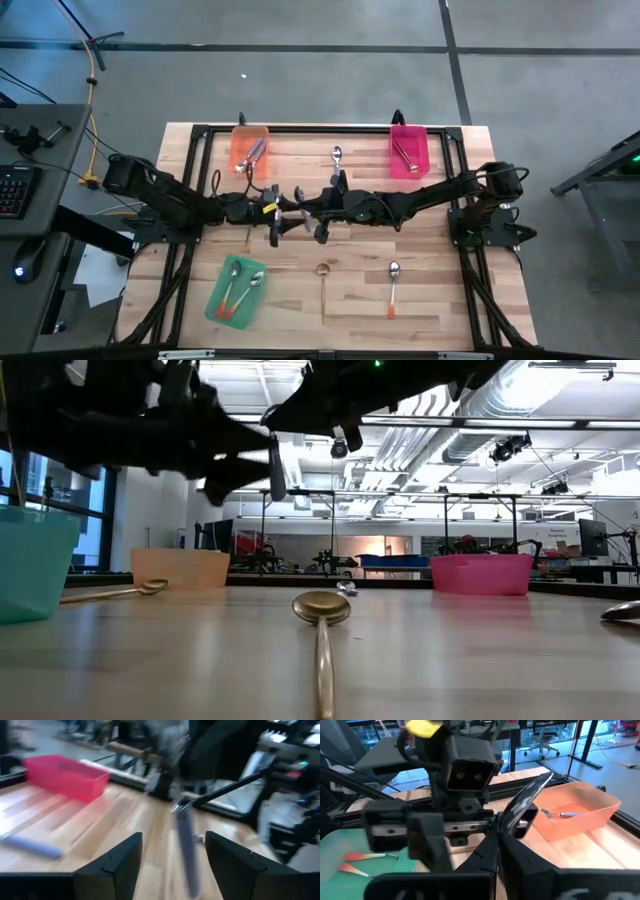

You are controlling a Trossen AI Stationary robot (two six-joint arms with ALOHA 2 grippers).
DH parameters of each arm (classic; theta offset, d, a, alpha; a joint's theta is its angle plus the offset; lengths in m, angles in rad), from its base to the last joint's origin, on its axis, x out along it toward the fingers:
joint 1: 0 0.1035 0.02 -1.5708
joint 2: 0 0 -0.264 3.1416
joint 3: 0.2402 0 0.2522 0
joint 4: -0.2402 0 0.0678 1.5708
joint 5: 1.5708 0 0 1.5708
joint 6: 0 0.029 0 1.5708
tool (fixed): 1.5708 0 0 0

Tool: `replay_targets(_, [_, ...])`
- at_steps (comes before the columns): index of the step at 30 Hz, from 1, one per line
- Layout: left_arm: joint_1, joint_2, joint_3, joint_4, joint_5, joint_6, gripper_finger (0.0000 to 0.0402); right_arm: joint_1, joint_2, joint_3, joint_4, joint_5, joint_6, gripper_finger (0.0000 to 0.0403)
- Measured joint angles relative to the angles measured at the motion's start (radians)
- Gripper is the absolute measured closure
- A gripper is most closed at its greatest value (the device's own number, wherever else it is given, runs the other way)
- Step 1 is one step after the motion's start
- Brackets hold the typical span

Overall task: Sort silverware by color (type)
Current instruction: Put the purple spoon into the orange bin

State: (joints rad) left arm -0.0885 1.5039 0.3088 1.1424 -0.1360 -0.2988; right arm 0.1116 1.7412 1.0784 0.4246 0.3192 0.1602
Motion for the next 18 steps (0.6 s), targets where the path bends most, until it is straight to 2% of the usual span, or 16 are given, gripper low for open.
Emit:
replay_targets(3, [0.020,0.053,0.030,0.099,0.088,0.043,0.0189,0.000,0.000,0.000,-0.001,-0.001,-0.004,0.0403])
replay_targets(7, [0.044,0.103,0.055,0.163,0.121,0.065,0.0208,0.000,0.000,0.000,0.002,-0.001,-0.004,0.0403])
replay_targets(10, [0.057,0.125,0.062,0.165,0.125,0.065,0.0249,0.000,0.000,0.000,0.005,-0.001,-0.007,0.0403])
replay_targets(15, [0.077,0.130,0.061,0.172,0.165,0.091,0.0365,0.000,0.000,0.000,0.009,-0.013,-0.012,0.0403])
replay_targets(16, [0.083,0.131,0.061,0.182,0.184,0.098,0.0378,0.002,0.000,0.001,0.012,-0.004,-0.013,0.0403])
replay_targets(18, [0.096,0.124,0.061,0.191,0.211,0.092,0.0380,0.003,0.000,0.002,0.017,-0.014,-0.008,0.0402])
